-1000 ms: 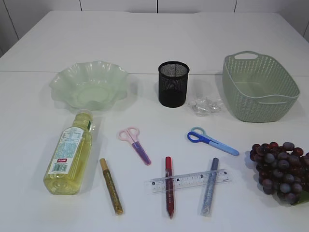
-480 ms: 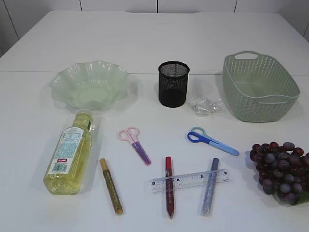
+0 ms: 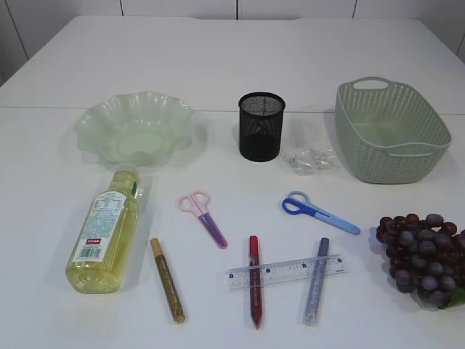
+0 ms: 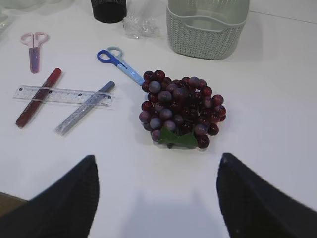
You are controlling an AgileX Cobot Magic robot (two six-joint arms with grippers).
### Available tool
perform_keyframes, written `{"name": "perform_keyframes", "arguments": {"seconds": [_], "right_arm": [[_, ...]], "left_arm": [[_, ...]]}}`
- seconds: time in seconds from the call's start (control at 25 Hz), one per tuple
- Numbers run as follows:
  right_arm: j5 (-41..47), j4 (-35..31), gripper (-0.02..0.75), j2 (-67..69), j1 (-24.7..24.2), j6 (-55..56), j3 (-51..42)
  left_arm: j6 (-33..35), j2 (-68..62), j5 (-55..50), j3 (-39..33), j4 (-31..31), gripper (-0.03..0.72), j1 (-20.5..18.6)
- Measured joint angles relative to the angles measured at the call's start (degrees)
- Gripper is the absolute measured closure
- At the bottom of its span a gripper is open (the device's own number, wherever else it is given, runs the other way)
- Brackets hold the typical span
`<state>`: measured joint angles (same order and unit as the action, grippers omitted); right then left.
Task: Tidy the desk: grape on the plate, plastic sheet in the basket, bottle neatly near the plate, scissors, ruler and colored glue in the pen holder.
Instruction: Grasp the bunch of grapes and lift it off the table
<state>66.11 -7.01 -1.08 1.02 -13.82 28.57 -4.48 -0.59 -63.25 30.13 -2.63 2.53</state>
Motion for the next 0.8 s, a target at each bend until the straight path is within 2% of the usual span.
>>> {"name": "perform_keyframes", "arguments": {"seconds": [0.8], "right_arm": [[0.0,0.0,0.172,0.0,0.0,0.2,0.0]], "left_arm": [[0.0,0.0,0.0,0.0,0.0,0.212,0.0]]}}
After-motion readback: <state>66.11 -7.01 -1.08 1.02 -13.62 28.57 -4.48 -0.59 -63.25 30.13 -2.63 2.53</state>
